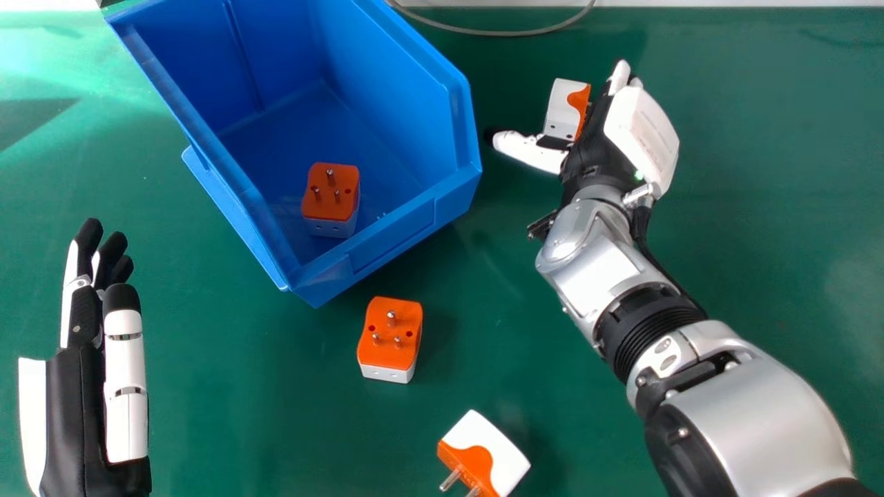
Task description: Pick all objects and put in blue box
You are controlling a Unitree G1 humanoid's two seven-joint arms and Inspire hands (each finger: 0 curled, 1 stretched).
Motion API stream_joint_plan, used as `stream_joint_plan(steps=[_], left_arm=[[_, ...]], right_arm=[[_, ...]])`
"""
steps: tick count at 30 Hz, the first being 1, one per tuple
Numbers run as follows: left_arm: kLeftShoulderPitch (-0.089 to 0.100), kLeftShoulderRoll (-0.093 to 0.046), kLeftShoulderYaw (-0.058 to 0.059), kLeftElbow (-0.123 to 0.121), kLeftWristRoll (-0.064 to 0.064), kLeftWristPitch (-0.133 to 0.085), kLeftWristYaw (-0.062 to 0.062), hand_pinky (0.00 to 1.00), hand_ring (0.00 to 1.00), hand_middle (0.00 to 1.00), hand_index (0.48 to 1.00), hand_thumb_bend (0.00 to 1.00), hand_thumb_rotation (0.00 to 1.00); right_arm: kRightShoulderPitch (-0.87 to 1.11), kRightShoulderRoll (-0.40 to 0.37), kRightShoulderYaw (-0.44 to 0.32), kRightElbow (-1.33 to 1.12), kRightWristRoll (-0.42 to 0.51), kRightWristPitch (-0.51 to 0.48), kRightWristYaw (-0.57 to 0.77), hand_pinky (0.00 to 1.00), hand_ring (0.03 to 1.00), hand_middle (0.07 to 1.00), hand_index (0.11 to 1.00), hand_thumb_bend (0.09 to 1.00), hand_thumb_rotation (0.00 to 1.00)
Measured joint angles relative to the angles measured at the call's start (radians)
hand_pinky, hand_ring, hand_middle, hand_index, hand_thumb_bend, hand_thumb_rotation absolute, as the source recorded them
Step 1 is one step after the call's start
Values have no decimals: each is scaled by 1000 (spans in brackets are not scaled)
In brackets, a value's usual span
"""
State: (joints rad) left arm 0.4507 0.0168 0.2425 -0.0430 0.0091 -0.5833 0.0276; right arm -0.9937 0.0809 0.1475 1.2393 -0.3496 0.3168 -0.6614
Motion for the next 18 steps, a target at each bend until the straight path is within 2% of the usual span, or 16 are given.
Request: stream_joint_plan(steps=[4,7,10,13,18], left_arm=[[6,0,2,-1,0,0,1,960,943,949,955,304,1000],[16,-1,2,-14,0,2,1,960,945,950,957,308,1000],[27,-1,7,-23,-6,12,2,967,952,954,963,337,1000],[41,-3,12,-43,-8,40,4,975,957,958,967,366,1000],[50,-3,17,-46,-8,45,10,981,957,961,969,408,1000]], right_arm=[[0,0,-11,22,5,0,-19,991,999,1000,997,720,477],[0,-1,-22,29,21,-1,-21,993,999,1000,996,719,473],[-1,-3,-38,38,35,-2,-23,996,1000,1000,998,708,452],[-3,-6,-55,44,42,-6,-36,991,994,1000,993,694,429],[-25,-20,-75,50,63,-1,-30,967,983,997,976,683,409]])
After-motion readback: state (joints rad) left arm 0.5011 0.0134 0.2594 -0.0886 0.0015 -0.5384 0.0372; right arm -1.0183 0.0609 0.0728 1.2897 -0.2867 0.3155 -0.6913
